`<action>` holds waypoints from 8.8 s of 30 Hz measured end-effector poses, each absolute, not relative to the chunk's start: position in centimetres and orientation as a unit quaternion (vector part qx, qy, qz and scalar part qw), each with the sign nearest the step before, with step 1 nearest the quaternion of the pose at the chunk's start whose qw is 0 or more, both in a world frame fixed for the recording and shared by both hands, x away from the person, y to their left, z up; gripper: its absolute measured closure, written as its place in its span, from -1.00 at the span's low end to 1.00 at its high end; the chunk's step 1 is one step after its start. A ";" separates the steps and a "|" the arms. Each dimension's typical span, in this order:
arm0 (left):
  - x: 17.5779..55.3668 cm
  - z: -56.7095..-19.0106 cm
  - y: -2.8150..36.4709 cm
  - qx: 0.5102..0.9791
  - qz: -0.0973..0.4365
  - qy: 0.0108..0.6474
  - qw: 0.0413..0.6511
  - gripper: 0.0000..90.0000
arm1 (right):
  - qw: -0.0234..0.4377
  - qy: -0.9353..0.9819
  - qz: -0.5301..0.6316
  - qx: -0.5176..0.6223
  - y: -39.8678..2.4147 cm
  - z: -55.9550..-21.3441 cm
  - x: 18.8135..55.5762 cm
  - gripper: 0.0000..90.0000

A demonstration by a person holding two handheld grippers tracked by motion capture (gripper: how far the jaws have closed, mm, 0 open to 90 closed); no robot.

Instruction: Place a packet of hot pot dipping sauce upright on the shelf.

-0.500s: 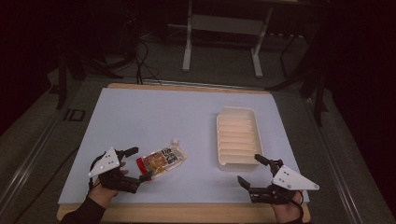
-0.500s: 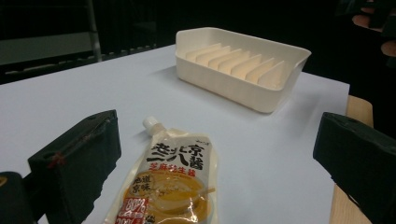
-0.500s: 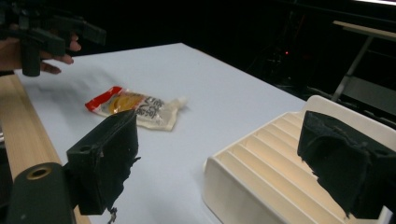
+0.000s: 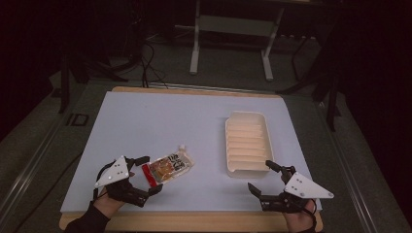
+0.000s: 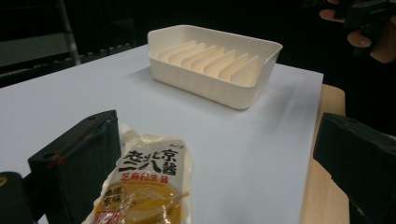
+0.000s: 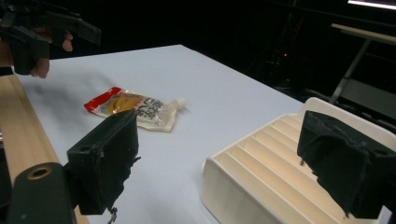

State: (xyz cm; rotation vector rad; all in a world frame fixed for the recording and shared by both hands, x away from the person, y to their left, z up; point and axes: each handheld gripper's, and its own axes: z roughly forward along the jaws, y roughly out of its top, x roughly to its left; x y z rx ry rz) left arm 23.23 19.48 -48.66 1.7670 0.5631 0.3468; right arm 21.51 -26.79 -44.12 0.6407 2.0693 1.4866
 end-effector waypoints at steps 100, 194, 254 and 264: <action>36.2 -52.9 12.5 0.898 0.080 0.294 0.318 0.23 | 0.200 0.775 0.551 0.234 -26.0 -44.9 20.2 -0.72; 28.7 -47.0 10.4 0.673 0.038 0.240 0.698 0.96 | 0.120 0.771 0.577 0.243 -20.4 -41.3 25.7 -0.53; 26.1 -44.7 13.8 0.703 0.092 0.259 0.655 -0.94 | 0.118 0.823 0.543 0.115 -21.4 -35.7 32.6 0.95; 25.3 -46.2 16.5 0.699 0.085 0.295 0.646 -0.94 | 0.126 0.820 0.548 0.100 -24.0 -34.4 36.3 0.95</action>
